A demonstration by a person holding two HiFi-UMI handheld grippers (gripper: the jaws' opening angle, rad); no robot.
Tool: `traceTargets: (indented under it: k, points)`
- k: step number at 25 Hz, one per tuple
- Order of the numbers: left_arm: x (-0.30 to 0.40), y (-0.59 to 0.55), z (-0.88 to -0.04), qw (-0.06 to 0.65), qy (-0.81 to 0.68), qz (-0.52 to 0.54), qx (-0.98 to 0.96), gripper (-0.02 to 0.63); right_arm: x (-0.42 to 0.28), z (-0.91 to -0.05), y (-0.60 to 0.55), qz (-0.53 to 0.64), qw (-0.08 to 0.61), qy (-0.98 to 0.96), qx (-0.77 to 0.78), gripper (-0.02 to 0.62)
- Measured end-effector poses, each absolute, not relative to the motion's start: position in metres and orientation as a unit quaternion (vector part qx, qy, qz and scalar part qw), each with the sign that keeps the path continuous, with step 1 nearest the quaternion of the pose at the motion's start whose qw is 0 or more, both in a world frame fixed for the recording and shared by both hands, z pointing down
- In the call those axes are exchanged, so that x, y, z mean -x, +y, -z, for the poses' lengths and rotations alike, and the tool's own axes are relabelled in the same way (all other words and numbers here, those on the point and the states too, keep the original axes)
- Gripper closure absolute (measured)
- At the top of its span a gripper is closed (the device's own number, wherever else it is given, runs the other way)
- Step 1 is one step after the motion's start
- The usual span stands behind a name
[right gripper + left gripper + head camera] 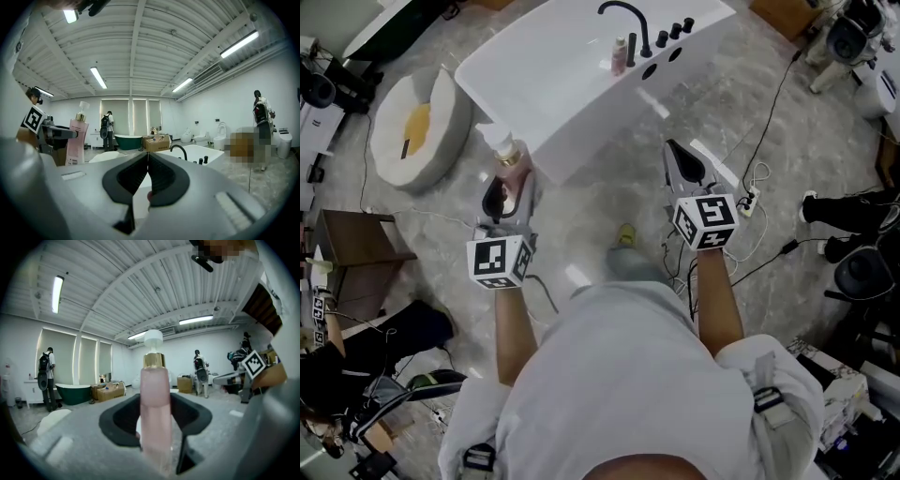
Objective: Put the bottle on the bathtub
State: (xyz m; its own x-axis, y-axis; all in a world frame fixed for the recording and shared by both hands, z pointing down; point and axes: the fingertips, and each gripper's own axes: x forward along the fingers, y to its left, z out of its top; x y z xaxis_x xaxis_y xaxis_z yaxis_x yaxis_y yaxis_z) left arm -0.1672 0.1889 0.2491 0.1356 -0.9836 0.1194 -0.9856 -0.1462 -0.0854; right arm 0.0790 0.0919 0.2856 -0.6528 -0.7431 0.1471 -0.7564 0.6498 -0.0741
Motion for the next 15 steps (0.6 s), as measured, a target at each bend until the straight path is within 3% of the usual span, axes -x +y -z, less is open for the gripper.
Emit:
traceTargets:
  k: [15]
  points:
    - [0.125, 0.026, -0.233, 0.012, -0.647, -0.080, -0.758, 0.408, -0.106, -0.283, -0.071, -0.074, 0.055, -0.915, -0.392, 0.592]
